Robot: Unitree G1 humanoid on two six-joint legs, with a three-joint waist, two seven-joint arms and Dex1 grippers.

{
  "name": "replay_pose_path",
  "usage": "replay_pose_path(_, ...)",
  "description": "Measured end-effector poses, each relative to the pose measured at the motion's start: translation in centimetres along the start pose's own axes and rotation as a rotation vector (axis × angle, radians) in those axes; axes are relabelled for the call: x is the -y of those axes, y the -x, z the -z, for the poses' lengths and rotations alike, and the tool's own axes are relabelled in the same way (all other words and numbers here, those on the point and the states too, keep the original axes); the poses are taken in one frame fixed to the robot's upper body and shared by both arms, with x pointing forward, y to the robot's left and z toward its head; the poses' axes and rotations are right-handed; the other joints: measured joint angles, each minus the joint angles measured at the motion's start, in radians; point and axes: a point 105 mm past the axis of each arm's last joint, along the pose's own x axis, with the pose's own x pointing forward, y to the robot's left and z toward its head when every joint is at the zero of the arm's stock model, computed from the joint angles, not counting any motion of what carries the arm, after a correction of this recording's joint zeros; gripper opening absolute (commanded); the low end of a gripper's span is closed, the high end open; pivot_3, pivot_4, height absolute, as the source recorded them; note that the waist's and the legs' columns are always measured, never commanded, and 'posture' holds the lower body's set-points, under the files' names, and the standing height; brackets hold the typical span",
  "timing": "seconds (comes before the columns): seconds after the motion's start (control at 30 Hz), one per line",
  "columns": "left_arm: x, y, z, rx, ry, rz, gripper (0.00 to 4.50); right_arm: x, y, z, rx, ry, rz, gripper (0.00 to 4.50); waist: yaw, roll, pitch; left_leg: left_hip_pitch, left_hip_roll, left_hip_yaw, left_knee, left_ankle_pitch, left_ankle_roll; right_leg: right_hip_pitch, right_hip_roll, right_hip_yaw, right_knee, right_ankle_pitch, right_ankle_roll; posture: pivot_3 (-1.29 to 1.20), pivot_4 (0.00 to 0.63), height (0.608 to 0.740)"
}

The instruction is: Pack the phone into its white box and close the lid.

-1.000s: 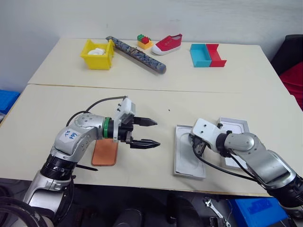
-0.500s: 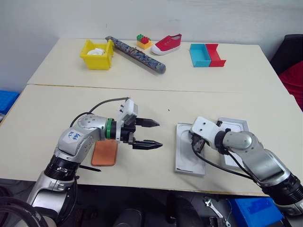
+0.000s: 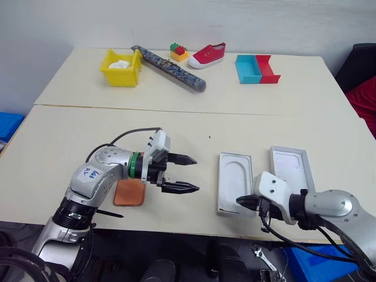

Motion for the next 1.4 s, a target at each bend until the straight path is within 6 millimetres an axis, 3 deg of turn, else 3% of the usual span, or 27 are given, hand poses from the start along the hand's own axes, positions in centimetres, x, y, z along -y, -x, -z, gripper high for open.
replay_pose_path(0.17, -0.1, 0.3, 0.3, -0.026, -0.001, -0.014, 4.50, 0.3, -0.4, 0.6, 0.006, 0.046, 0.018, 0.03, 0.003, 0.000, 0.000, 0.000, 0.000, 0.000, 0.000, 0.000, 0.000, 0.000, 0.000, 0.000, 0.000, 0.000, 0.000, 0.00, 0.150, 0.740)
replay_pose_path(0.27, -0.4, 1.5, 1.0, -0.065, 0.051, -0.056, 4.50, 0.1, -0.6, 0.2, 0.050, 0.017, -0.012, 0.03, 0.002, 0.000, 0.000, 0.000, 0.000, -0.001, 0.000, 0.000, 0.000, 0.000, 0.000, -0.001, 0.001, 0.000, 0.000, 0.00, 0.150, 0.740)
replay_pose_path(0.37, -0.7, 3.8, 1.7, -0.081, 0.165, -0.123, 4.50, 0.6, -0.4, -1.8, 0.128, 0.040, -0.031, 0.03, -0.010, 0.001, 0.000, 0.000, 0.000, 0.000, 0.000, 0.000, 0.000, 0.000, 0.001, 0.000, 0.001, 0.000, 0.000, 0.00, 0.150, 0.740)
replay_pose_path(0.5, -1.1, 8.8, 1.7, -0.061, 0.320, -0.262, 4.50, 1.5, -0.7, -6.2, 0.256, 0.144, -0.057, 0.03, -0.025, 0.000, 0.001, 0.000, 0.002, -0.002, -0.001, 0.000, 0.000, 0.000, 0.002, -0.001, 0.001, 0.000, -0.002, 0.00, 0.150, 0.740)
replay_pose_path(0.7, 0.4, 14.9, 4.3, -0.154, 0.527, -0.380, 4.50, 0.8, -5.2, -8.5, 0.301, 0.203, -0.186, 0.03, -0.030, 0.002, 0.001, -0.002, 0.001, -0.001, -0.002, 0.000, 0.000, -0.003, 0.002, -0.002, 0.003, 0.000, -0.002, 0.00, 0.150, 0.740)
replay_pose_path(0.87, 1.7, 18.1, 6.1, -0.197, 0.682, -0.445, 4.50, 0.2, -9.0, -10.6, 0.309, 0.313, -0.257, 0.03, -0.027, 0.002, 0.001, -0.003, 0.000, -0.001, -0.002, 0.000, 0.000, -0.005, 0.002, -0.004, 0.004, 0.000, -0.002, 0.00, 0.150, 0.740)
replay_pose_path(1.07, 1.4, 19.4, 7.6, -0.242, 0.791, -0.548, 4.50, -0.7, -11.8, -12.0, 0.296, 0.397, -0.321, 0.03, -0.037, 0.000, 0.001, -0.005, 0.000, 0.005, -0.002, 0.000, 0.000, -0.011, 0.002, -0.005, 0.009, 0.000, -0.002, 0.00, 0.150, 0.740)
replay_pose_path(1.2, 1.4, 19.1, 7.6, -0.270, 0.836, -0.544, 4.50, -1.2, -13.3, -12.0, 0.273, 0.413, -0.348, 0.03, -0.049, 0.000, 0.000, -0.005, -0.001, 0.007, -0.001, 0.000, 0.000, -0.013, 0.001, -0.005, 0.012, 0.000, -0.003, 0.00, 0.150, 0.740)
replay_pose_path(1.4, 1.1, 17.7, 7.7, -0.301, 0.876, -0.540, 4.50, -2.4, -14.0, -13.1, 0.304, 0.420, -0.403, 0.03, -0.051, 0.005, -0.002, -0.003, -0.002, 0.009, -0.001, 0.000, 0.000, -0.013, 0.000, -0.005, 0.015, 0.000, -0.003, 0.00, 0.150, 0.740)
